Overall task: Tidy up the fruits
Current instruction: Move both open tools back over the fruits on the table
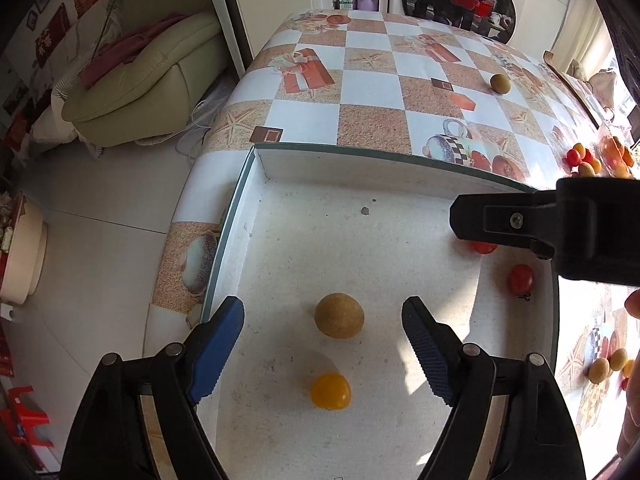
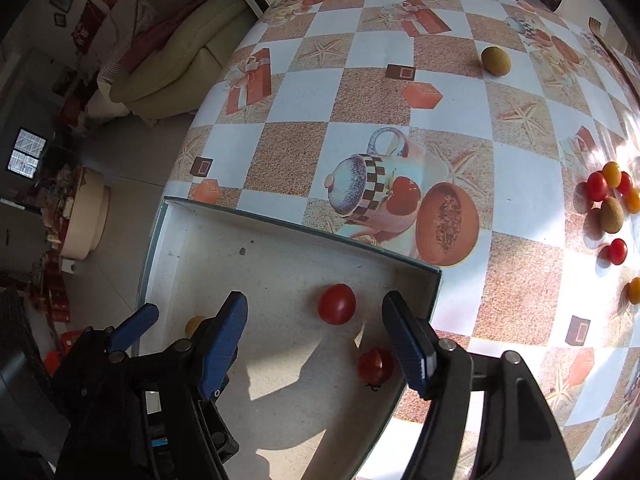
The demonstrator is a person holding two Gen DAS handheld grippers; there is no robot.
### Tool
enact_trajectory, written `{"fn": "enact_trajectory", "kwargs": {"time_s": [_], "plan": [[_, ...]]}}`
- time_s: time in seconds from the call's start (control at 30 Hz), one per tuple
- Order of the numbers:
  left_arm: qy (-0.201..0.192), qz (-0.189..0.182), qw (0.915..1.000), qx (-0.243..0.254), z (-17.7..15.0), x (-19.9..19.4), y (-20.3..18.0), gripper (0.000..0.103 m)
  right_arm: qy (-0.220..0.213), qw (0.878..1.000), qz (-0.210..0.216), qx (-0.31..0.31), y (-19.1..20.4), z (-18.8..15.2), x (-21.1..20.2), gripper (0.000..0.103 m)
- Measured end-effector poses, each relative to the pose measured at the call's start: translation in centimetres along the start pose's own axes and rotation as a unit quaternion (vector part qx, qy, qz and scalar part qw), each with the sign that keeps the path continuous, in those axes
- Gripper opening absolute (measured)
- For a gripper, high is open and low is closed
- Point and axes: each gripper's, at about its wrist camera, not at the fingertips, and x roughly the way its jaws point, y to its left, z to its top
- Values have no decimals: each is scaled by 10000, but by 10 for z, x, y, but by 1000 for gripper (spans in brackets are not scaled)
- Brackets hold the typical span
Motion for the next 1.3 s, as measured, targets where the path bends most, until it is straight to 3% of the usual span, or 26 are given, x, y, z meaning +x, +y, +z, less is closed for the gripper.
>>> {"fn": "enact_trajectory", "kwargs": {"time_s": [0.17,0.4,0.87,1.07,1.3], "plan": [[8,42,9999,104,-2,-9,-6,82,-156,9991,227,332,-11,-6,-20,91],[-47,-36,9993,377,5,-24,-35,82,-463,9968,-19,654,-44,-21,-60,91],[-136,-726,9890,1283,29,-49,-166,82,-527,9755,-1166,1791,-197,-83,-116,91],[-58,-998,9867,1282,42,-37,-219,82,-663,9621,-1573,2128,-252,-96,-134,91],[95,-1040,9891,1040,60,-8,-258,82,-805,9540,-1812,2249,-296,-93,-145,91]]}}
